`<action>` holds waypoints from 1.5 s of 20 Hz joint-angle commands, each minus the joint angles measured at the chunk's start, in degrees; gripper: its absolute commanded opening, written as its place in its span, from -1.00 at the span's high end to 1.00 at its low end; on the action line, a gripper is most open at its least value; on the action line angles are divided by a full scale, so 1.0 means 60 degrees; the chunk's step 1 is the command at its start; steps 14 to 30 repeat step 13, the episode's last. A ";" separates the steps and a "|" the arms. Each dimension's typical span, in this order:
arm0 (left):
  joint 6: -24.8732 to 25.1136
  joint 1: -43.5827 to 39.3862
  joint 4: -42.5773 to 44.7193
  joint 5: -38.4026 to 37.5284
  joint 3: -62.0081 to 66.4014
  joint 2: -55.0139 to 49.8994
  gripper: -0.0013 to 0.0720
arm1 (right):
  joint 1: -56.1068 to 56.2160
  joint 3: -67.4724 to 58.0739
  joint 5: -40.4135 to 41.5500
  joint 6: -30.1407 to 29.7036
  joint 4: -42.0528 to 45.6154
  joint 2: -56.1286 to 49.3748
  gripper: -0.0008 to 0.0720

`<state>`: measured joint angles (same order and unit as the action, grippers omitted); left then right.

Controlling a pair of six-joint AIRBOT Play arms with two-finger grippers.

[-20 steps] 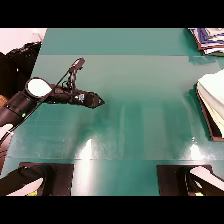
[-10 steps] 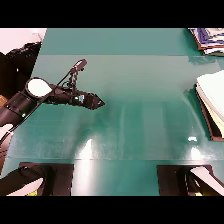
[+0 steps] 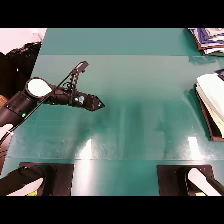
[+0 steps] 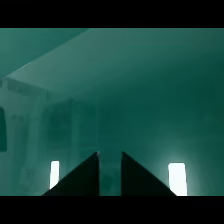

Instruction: Fold the shirts.

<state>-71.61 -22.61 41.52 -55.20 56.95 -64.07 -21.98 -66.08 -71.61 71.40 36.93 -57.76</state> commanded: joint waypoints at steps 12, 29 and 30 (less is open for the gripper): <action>0.0004 0.0007 -0.0004 0.0120 0.0011 0.0007 0.90 | 0.2514 0.0004 0.0648 -0.0229 -0.0138 0.0004 0.92; 0.0004 0.0007 -0.0004 0.0120 0.0011 0.0007 0.90 | 0.2514 0.0004 0.0634 -0.0229 -0.0138 0.0004 0.92; 0.0004 0.0007 -0.0004 0.0120 0.0011 0.0007 0.90 | 0.2514 0.0004 0.0634 -0.0229 -0.0138 0.0004 0.92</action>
